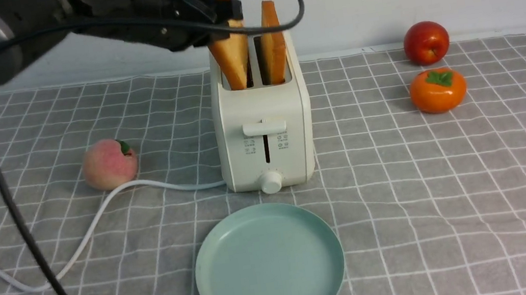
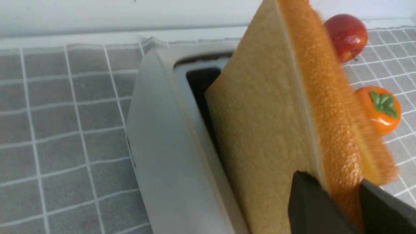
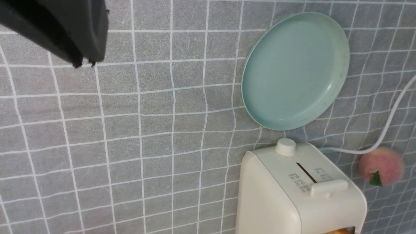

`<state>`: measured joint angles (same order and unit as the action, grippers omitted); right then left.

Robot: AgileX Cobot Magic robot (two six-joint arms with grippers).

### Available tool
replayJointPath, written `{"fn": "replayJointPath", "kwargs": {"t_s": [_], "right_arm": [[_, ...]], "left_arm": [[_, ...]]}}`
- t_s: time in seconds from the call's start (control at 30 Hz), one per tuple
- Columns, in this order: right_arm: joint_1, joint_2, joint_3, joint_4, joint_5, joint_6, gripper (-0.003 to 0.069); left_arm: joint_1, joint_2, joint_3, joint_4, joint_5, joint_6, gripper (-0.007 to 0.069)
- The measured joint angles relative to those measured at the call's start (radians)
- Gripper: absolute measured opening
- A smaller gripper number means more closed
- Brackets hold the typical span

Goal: Take toasted bread from bread machine on grey coffee table place on plate.
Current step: 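Reach for a toast slice standing in the toaster with the left gripper, then place the slice of bread on the plate with the left gripper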

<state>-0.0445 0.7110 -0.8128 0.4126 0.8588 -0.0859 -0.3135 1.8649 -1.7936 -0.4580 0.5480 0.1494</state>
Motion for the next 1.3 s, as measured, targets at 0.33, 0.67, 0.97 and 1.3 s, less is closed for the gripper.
{"fn": "replayJointPath", "kwargs": {"t_s": [0.33, 0.67, 0.97, 1.3], "right_arm": [[0.0, 0.0, 0.0, 0.0, 0.0, 0.0, 0.0036], [0.0, 0.0, 0.0, 0.0, 0.0, -0.001, 0.0051], [0.0, 0.0, 0.0, 0.0, 0.0, -0.001, 0.0064], [0.0, 0.0, 0.0, 0.0, 0.0, -0.001, 0.0074]], "left_arm": [[0.0, -0.408, 0.119, 0.14, 0.435, -0.11, 0.0085], [0.0, -0.393, 0.701, -0.344, 0.244, 0.207, 0.0085], [0.0, -0.194, 0.807, -0.741, 0.124, 0.524, 0.0089], [0.0, -0.16, 0.807, -0.587, 0.079, 0.521, 0.0385]]}}
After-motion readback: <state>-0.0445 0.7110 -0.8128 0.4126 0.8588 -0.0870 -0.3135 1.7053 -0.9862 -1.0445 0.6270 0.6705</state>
